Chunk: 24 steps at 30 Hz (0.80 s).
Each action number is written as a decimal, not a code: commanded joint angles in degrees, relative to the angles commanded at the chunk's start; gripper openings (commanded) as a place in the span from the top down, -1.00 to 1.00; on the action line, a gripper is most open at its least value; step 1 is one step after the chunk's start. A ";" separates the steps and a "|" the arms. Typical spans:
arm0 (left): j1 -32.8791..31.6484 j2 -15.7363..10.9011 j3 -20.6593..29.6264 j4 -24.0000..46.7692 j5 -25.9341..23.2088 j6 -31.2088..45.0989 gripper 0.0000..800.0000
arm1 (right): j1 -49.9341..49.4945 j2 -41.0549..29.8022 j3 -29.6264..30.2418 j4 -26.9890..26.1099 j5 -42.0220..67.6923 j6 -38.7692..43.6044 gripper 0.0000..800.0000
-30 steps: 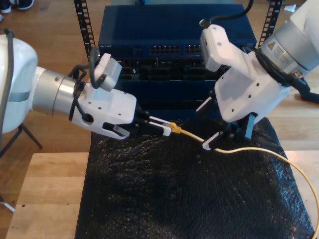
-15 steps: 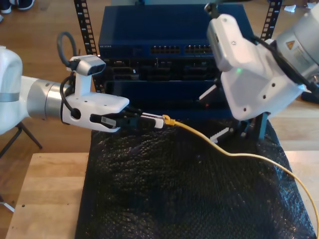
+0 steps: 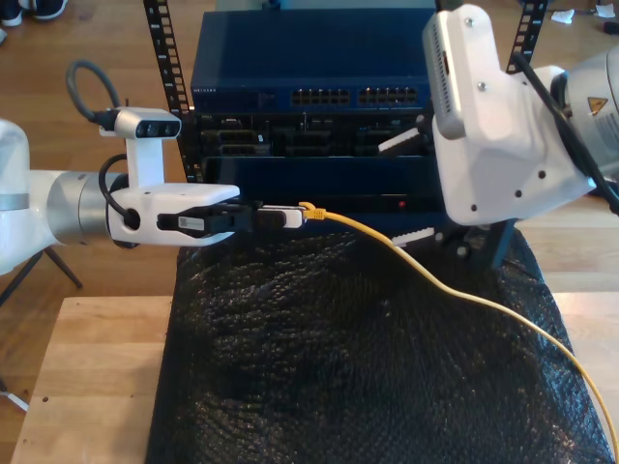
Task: Grab the cable and plug it in
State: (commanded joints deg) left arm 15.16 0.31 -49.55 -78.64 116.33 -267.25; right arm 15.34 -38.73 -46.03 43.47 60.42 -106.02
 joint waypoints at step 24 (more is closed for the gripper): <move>0.18 5.63 0.09 -6.24 12.13 -2.37 0.95 | 11.34 -4.40 7.12 8.53 -15.82 -11.96 -0.98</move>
State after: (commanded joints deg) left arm 15.34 5.93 -49.46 -84.88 128.46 -269.63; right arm 26.68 -43.12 -38.91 52.00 44.59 -117.98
